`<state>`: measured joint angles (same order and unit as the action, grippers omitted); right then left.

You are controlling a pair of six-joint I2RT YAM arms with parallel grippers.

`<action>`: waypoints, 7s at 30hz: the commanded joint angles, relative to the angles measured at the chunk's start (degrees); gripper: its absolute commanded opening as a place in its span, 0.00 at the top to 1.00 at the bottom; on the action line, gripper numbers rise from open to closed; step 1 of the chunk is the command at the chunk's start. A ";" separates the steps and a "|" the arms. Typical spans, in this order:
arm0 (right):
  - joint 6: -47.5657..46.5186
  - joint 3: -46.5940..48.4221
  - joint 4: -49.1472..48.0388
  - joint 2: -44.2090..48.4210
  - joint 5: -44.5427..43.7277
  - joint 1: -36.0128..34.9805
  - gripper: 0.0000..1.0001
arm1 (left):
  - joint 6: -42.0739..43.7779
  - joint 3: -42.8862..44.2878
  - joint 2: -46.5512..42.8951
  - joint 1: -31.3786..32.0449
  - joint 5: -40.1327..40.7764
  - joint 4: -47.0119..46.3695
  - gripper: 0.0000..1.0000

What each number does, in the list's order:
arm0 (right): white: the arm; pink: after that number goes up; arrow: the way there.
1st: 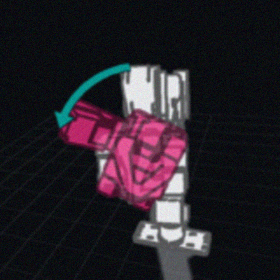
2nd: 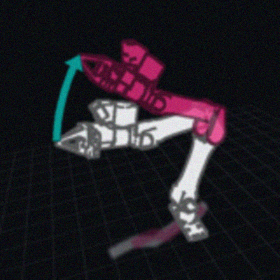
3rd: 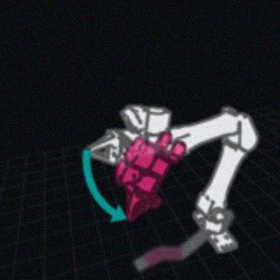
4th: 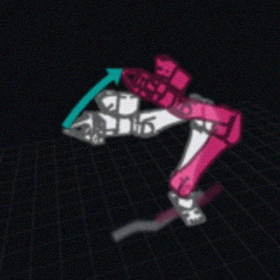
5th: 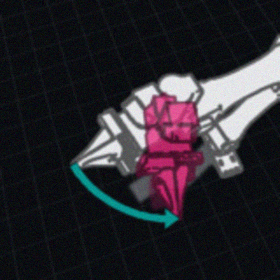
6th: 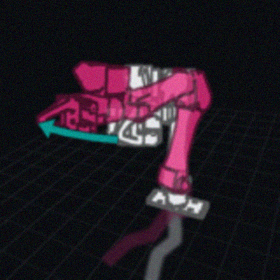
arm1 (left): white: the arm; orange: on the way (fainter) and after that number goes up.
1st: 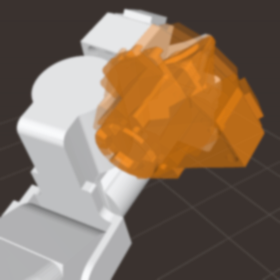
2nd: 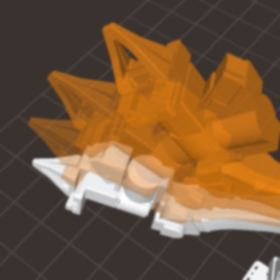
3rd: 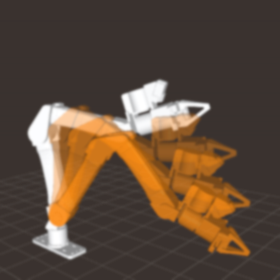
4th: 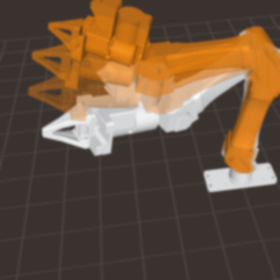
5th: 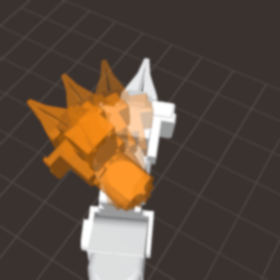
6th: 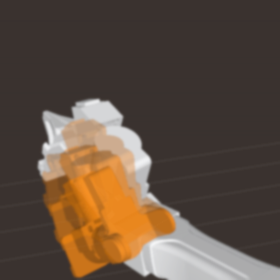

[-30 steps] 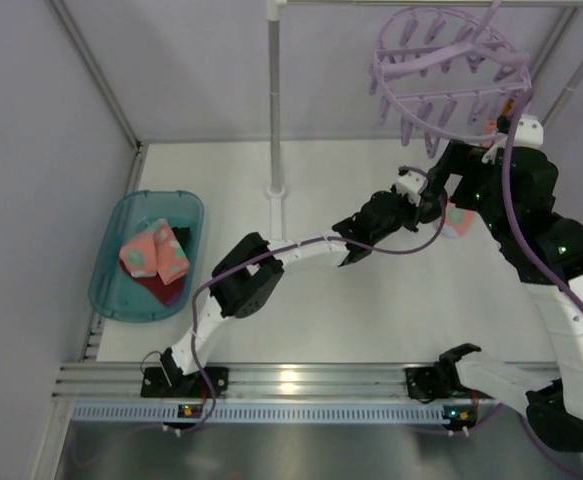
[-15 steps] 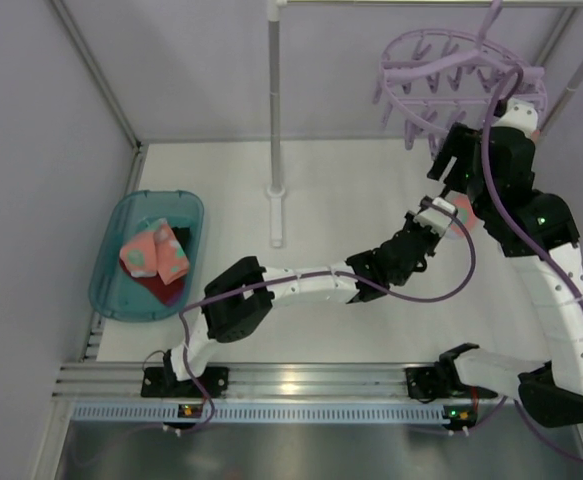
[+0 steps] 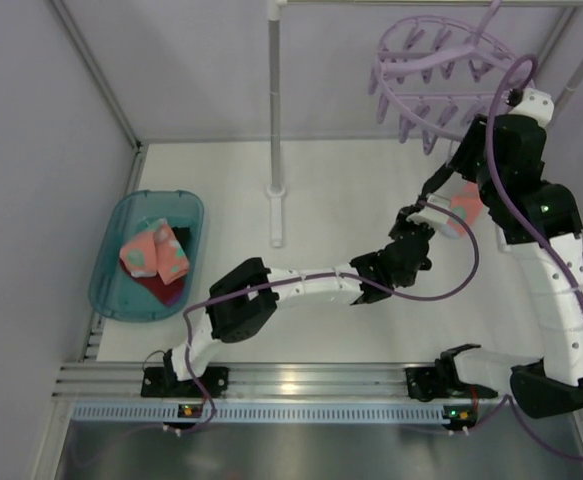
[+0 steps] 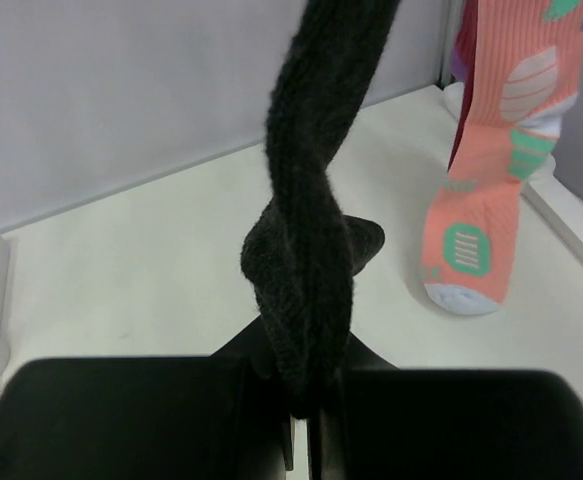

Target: Remove the socks clipped to the hanger

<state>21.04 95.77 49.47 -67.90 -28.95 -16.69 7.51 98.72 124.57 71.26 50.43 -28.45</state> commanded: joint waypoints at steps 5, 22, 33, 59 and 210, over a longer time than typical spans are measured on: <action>-1.79 -0.31 -5.25 0.13 5.83 4.03 0.50 | 2.95 3.94 1.72 0.81 5.81 -3.02 1.00; -3.72 -4.71 -12.82 0.93 7.94 4.82 0.63 | 7.43 8.07 5.77 2.12 9.24 -3.11 1.00; -3.11 -8.22 -14.49 2.24 11.72 4.82 0.49 | 8.66 8.86 5.86 2.83 8.89 -3.19 1.00; -3.72 -8.67 -17.39 1.98 5.13 4.82 0.64 | 13.85 14.22 9.55 5.11 13.99 -3.19 1.00; -0.65 8.04 -0.77 -1.89 6.79 3.59 0.01 | -30.01 -11.79 -26.40 -10.80 -21.26 52.70 0.02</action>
<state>19.25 106.76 49.36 -70.72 -22.96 -14.72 -23.35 85.41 98.96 59.68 29.41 26.89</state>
